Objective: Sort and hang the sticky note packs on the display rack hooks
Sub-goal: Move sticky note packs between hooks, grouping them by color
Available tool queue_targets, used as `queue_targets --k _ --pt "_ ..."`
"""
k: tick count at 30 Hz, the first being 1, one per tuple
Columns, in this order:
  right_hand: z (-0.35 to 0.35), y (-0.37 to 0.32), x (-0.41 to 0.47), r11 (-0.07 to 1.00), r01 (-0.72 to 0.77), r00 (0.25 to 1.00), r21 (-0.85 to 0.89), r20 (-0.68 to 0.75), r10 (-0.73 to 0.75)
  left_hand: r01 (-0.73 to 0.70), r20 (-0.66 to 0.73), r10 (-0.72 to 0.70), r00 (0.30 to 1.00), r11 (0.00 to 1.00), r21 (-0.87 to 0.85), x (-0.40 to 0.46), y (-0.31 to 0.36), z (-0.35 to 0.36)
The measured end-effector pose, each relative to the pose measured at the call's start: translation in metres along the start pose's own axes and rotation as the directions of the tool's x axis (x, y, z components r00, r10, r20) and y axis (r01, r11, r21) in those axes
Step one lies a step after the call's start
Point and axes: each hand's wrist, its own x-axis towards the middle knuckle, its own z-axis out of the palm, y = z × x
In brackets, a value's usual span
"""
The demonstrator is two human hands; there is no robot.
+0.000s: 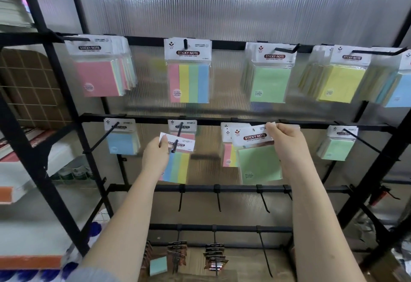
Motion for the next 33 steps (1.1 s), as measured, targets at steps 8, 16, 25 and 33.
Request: queue_targets --k 8,16,25,33 --pt "0.005 0.003 -0.003 0.998 -0.045 0.998 0.041 0.047 0.043 -0.081 0.055 0.074 0.996 0.989 0.127 -0.031 0.008 -0.032" --pt "0.006 -0.004 -0.007 0.999 0.027 0.999 -0.025 0.023 -0.027 -0.213 0.177 0.187 0.966 0.967 0.142 -0.042 0.041 -0.062" --pt "0.005 -0.011 -0.005 0.998 0.052 0.996 -0.046 -0.069 -0.056 -0.373 0.039 0.373 0.927 0.928 0.007 -0.040 0.079 -0.077" --pt "-0.002 -0.018 -0.006 0.993 0.110 0.981 -0.030 -0.160 -0.114 -0.558 -0.157 0.543 0.825 0.826 -0.078 -0.032 0.123 -0.082"
